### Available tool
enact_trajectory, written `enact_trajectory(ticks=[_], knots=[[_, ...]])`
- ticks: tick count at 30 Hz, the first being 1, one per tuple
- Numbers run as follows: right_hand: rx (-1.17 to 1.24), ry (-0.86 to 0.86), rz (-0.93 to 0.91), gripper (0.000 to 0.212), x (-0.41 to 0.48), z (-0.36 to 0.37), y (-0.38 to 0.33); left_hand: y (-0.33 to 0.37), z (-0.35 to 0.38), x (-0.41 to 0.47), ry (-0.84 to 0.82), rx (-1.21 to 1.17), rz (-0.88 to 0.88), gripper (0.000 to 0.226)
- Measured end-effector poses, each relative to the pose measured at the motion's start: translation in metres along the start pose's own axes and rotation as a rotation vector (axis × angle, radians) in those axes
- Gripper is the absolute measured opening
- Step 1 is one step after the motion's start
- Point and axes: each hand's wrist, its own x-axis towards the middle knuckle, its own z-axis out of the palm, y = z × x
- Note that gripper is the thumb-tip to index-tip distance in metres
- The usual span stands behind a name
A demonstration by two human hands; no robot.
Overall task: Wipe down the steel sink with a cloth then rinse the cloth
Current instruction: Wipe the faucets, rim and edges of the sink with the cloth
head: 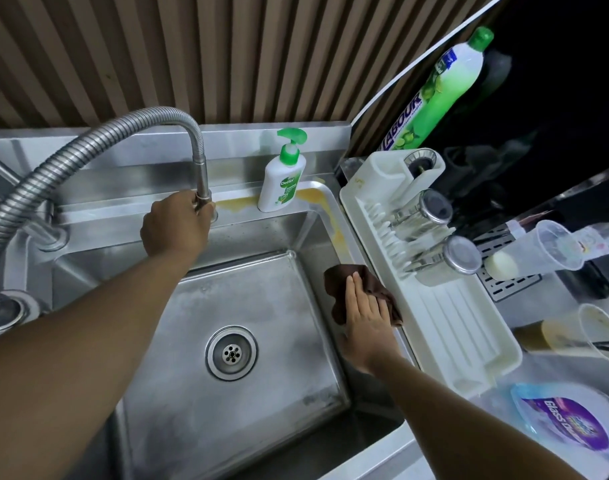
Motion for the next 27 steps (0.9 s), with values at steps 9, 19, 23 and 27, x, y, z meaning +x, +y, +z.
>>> enact_trajectory(ticks=[9, 19, 23, 27], knots=[[-0.026, 0.012, -0.001, 0.101, 0.019, -0.007, -0.002, -0.002, 0.003, 0.002, 0.012, 0.005, 0.006, 0.025], [-0.045, 0.020, -0.026, 0.101, 0.074, -0.025, -0.011, -0.006, 0.009, 0.005, 0.018, 0.049, 0.006, 0.025], [-0.053, 0.007, -0.033, 0.099, 0.080, -0.029, -0.012, -0.008, 0.009, 0.006, 0.022, 0.046, 0.016, 0.026], [-0.027, 0.102, 0.107, 0.084, 0.054, -0.016, -0.025, -0.007, 0.007, 0.005, 0.016, 0.026, 0.019, 0.026]])
